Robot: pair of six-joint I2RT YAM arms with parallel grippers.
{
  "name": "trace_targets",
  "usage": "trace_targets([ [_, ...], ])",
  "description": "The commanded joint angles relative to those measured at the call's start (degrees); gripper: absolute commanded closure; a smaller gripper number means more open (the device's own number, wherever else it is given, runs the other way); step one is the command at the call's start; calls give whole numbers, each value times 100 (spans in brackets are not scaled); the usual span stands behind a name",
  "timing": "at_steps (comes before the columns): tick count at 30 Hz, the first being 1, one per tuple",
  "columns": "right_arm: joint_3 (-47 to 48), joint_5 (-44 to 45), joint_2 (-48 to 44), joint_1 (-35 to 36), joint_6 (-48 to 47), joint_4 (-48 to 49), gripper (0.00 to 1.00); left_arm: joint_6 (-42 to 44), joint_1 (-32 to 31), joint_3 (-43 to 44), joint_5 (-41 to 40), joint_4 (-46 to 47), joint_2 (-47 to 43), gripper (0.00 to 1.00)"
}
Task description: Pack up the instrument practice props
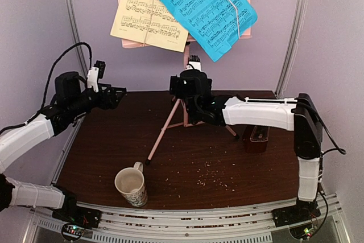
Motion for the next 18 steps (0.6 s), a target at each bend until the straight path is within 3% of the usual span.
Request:
trace_targets([
  [1, -696, -485, -695, 28, 58, 305, 0, 129, 14, -247, -593, 667, -485, 14],
  [9, -3026, -1178, -2158, 1, 80, 758, 0, -35, 6, -237, -292, 699, -1073, 12],
  [13, -3922, -1864, -3261, -134, 560, 411, 0, -582, 30, -30, 793, 670, -1296, 20],
  [18, -4121, -3768, -4628, -148, 929, -317, 2, -1398, 59, 658, 2073, 461, -1245, 29],
])
